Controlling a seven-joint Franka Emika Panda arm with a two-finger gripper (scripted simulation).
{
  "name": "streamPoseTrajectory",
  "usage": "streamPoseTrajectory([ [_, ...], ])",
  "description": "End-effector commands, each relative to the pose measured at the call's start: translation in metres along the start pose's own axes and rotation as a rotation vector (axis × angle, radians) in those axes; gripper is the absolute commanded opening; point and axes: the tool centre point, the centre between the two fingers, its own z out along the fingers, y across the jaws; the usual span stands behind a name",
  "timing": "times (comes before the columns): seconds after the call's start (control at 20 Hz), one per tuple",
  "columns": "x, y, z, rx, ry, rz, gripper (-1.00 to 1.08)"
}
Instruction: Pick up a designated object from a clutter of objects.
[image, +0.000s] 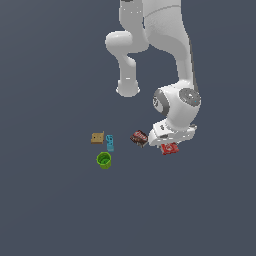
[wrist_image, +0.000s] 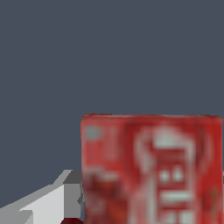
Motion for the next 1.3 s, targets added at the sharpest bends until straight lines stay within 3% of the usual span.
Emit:
streamPoseTrajectory([
  [0.0, 0.003, -0.001, -0.021, 0.000, 0.001, 0.000, -1.00],
  [1.25, 0.042, -0.011, -0.269, 0.002, 0.000, 0.000, -1.00],
])
